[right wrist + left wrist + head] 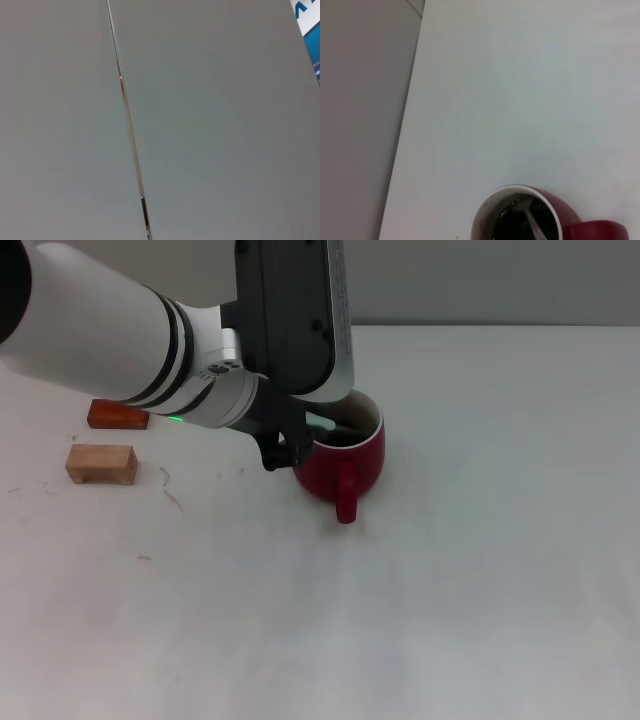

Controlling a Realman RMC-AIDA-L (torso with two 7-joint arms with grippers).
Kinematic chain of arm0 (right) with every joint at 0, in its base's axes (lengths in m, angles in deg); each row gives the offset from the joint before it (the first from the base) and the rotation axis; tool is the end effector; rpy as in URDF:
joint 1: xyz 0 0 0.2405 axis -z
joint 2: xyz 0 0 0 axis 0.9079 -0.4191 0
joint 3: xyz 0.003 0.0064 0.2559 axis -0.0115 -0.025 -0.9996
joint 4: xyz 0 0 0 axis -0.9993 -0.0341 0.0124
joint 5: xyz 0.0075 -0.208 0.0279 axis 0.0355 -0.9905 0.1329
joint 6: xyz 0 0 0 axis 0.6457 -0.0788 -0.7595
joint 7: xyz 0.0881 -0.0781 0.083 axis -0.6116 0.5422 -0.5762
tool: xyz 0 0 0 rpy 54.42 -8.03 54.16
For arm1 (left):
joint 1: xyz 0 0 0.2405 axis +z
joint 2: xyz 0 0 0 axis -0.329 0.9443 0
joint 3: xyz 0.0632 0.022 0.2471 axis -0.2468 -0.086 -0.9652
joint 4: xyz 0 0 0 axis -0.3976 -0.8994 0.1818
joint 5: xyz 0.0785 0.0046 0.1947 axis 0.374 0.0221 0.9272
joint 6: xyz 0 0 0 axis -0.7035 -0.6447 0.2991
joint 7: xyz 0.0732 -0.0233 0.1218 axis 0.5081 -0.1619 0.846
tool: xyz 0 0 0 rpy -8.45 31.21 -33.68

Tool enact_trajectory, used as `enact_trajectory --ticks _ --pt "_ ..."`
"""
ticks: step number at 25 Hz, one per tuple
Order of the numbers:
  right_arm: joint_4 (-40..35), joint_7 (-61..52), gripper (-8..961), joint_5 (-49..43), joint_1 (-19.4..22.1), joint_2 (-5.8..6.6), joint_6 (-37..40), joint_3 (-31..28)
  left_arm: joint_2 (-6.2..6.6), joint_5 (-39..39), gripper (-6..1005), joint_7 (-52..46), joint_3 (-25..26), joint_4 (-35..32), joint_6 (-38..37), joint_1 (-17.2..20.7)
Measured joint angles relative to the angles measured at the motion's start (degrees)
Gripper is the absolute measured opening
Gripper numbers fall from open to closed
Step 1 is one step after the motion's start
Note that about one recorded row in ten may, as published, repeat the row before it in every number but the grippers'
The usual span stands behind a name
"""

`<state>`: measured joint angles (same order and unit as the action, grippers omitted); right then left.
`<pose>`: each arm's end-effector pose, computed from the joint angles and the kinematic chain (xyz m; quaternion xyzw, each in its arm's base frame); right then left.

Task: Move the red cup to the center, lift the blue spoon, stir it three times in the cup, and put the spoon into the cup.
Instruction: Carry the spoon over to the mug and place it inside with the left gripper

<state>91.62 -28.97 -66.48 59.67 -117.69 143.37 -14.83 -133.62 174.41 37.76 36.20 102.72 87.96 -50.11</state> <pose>0.3834 0.1944 0.0376 -0.5373 0.2508 0.3780 0.7110 -0.0998 0.3423 -0.0274 -0.9544 0.1155 0.1681 0.2178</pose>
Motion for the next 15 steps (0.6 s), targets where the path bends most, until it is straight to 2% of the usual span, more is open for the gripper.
enact_trajectory --ticks 9,15 --pt "0.0 0.0 843 0.0 -0.1 0.0 -0.1 0.0 0.38 1.4 239 0.2 1.3 0.3 1.4 2.1" --pt "0.1 0.0 843 -0.1 -0.1 -0.01 0.1 0.0 0.29 2.1 246 0.4 2.9 -0.7 0.7 1.7"
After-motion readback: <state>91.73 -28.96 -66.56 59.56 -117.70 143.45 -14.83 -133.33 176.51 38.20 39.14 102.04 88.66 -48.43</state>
